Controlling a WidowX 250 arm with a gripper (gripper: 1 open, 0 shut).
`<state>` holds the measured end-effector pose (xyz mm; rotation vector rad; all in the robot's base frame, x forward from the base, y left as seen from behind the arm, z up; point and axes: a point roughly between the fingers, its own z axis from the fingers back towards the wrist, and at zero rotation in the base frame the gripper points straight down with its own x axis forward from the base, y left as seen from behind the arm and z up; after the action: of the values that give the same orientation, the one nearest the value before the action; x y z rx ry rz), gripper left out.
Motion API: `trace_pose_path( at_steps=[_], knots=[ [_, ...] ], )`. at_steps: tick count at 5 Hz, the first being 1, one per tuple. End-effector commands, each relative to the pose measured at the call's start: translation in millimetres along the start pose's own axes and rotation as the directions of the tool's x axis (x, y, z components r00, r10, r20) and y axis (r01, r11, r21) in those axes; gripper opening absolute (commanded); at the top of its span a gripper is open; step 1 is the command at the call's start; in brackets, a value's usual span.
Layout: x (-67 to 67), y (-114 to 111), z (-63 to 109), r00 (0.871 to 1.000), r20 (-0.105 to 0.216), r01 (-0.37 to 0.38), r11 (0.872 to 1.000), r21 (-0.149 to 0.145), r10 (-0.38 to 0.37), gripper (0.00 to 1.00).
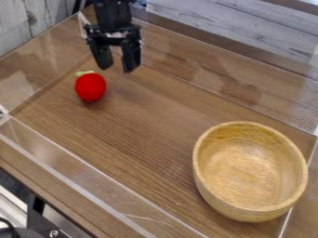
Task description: Move the red object to the right side of the table
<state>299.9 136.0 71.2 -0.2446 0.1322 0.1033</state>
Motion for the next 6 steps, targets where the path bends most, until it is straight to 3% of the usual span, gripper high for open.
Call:
trace_pose_path(
  at_steps=[1,3,4,5,6],
  knots=[
    [7.6,13.5,18.2,0.999,0.040,0.012,0.999,0.039,-0.013,1.00],
    [10.7,34.0,3.6,1.000,0.010,-0.025,0.998,0.051,0.025,1.00],
    [7.6,32.8,-18.9,1.000,-0.017,-0.013,0.998,0.061,0.015,1.00],
    [5.9,28.2,-32.7,1.000,-0.027,0.002,0.998,0.063,-0.001,0.00],
    [12.0,7.4,-22.9,0.999,0.004,0.043,0.997,0.058,-0.043,0.00]
  ],
)
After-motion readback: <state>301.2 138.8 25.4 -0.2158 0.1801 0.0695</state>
